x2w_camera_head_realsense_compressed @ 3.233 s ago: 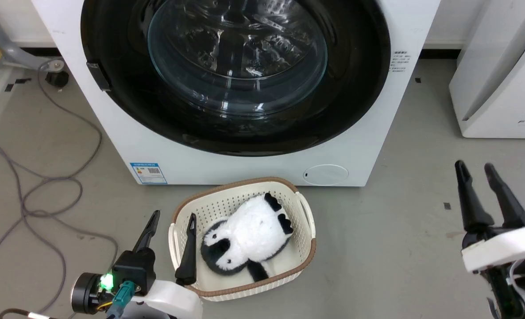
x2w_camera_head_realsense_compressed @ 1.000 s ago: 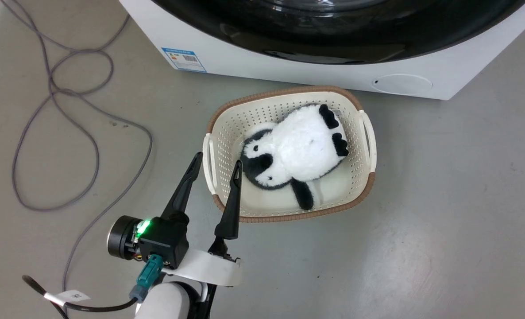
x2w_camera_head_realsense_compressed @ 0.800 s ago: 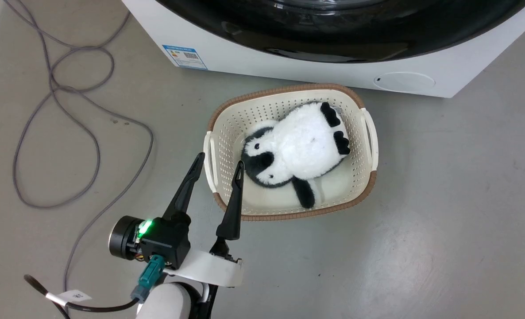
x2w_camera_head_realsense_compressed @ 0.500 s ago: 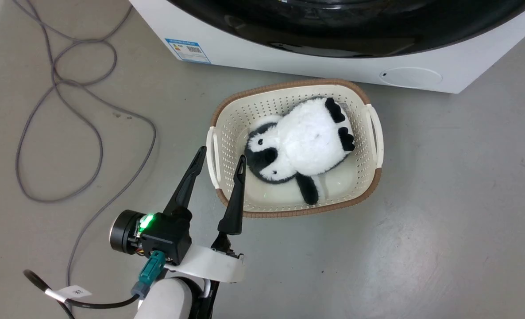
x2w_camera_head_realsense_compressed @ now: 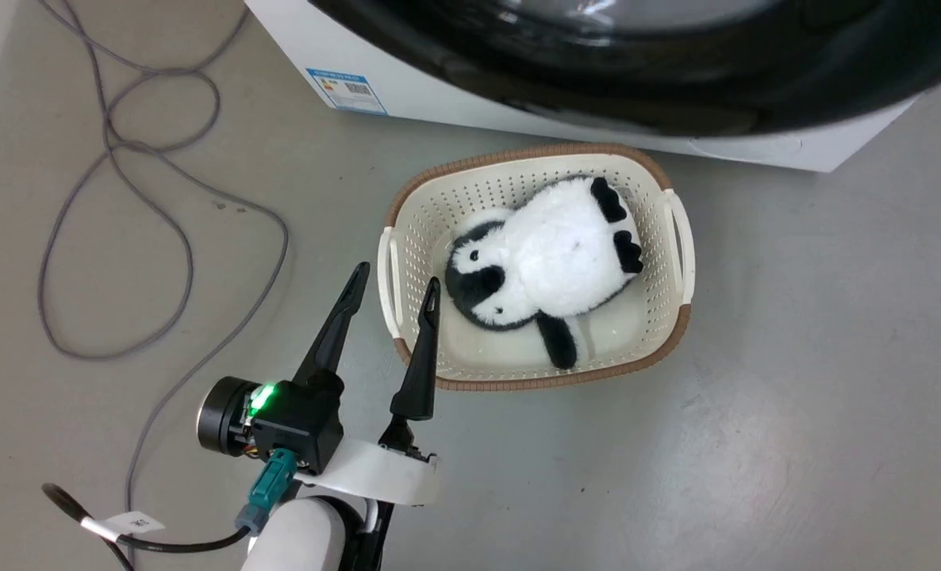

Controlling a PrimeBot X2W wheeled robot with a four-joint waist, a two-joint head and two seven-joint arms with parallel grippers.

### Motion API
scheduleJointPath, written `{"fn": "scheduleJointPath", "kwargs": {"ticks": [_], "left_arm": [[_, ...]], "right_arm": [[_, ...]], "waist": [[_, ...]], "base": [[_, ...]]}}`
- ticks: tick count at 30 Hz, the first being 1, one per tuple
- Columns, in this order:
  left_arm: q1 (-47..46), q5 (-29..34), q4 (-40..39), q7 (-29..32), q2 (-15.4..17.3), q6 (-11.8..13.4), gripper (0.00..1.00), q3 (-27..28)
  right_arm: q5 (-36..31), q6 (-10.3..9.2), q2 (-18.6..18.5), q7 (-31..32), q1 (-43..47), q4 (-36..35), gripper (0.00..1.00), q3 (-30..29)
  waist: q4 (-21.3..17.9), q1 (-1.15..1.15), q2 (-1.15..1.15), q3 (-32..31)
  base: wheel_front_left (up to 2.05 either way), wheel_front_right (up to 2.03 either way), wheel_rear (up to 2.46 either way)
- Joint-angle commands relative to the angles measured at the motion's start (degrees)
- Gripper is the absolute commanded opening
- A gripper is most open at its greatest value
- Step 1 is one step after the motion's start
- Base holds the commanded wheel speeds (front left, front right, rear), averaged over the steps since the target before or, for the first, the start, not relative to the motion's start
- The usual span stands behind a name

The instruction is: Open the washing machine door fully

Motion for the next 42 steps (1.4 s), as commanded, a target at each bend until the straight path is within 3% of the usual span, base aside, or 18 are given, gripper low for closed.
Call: {"fn": "scheduleJointPath", "kwargs": {"ticks": [1, 12, 20, 42], "left_arm": [[-0.5, -0.4, 0.0, -0.3, 0.1, 0.2, 1.00, -0.2], [0.4, -1.4, 0.7, -0.3, 0.1, 0.1, 1.00, 0.7], [2.0, -1.2, 1.5, -0.3, 0.1, -0.6, 1.00, 2.4], [7.1, 0.2, 2.9, -0.3, 0.1, -2.6, 1.00, 5.5]], "right_arm": [[-0.1, -0.02, 1.5, 0.7, 1.0, 0.0, 0.00, 0.0], [0.1, -0.02, 2.6, 3.9, 7.3, -4.2, 0.00, -1.2], [4.6, -0.02, 2.7, 3.8, 14.1, -4.8, 0.00, 0.7], [25.8, -0.02, 2.7, -5.0, 35.5, -6.4, 0.00, 19.3]], "waist": [[0.0, 0.00, 0.00, -0.4], [-0.2, 0.00, 0.00, -4.6], [-0.1, 0.00, 0.00, -8.9], [-0.4, 0.00, 0.00, -18.0]], "base": [[0.00, 0.00, 0.00], [0.00, 0.00, 0.00], [0.00, 0.00, 0.00], [0.00, 0.00, 0.00]]}}
